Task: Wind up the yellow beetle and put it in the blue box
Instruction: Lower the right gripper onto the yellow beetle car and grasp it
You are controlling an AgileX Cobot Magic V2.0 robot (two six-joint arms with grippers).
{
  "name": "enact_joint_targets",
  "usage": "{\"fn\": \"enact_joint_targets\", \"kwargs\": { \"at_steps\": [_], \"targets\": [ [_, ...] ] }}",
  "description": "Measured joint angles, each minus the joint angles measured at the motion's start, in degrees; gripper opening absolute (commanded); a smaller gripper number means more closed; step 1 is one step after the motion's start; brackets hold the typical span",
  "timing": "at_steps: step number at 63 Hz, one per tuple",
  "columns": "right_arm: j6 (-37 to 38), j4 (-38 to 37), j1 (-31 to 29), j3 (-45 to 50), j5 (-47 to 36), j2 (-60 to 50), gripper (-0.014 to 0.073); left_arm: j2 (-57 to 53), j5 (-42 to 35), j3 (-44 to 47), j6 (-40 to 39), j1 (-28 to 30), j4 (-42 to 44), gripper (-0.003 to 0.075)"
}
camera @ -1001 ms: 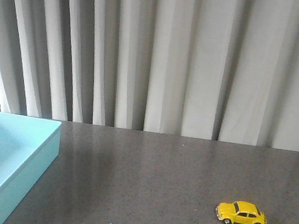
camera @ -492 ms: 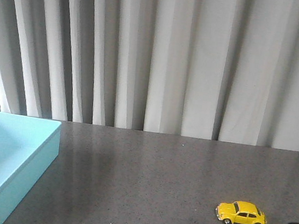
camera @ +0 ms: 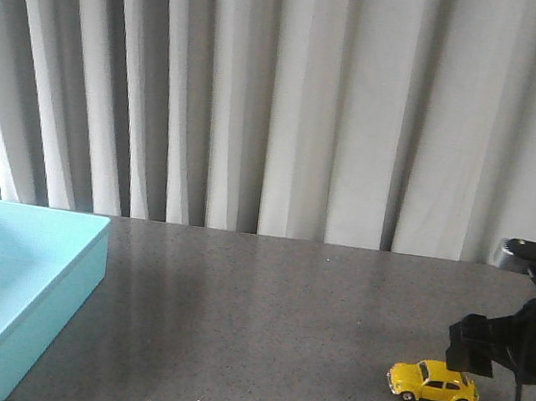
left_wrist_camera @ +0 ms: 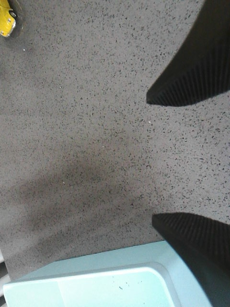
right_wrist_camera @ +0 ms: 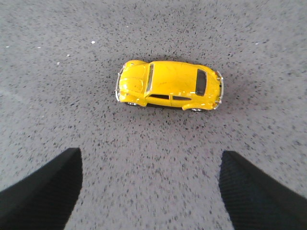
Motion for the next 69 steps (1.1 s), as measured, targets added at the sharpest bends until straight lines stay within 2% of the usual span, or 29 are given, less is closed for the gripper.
{"fn": "enact_joint_targets", "kwargs": {
  "at_steps": [13,28,44,69],
  "targets": [
    [2.07,0.00,0.00,-12.37,7.47,12.76,0.0579,0.00,-0.06,0.00,0.05,0.00,0.00,0.0471],
    [2.95,-1.66,0.01,-20.59,9.44,22.04,0.0579,0.00,0.05,0.00,0.05,0.00,0.00,0.0471],
    [3.51,-2.48,0.01,-22.76,8.96,26.92,0.0579,0.00,0.06,0.00,0.05,0.00,0.00,0.0471],
    [3.75,-1.72,0.01,-23.74,9.20,28.40,0.0579,0.00,0.06,0.00,0.05,0.00,0.00,0.0471]
  ]
}}
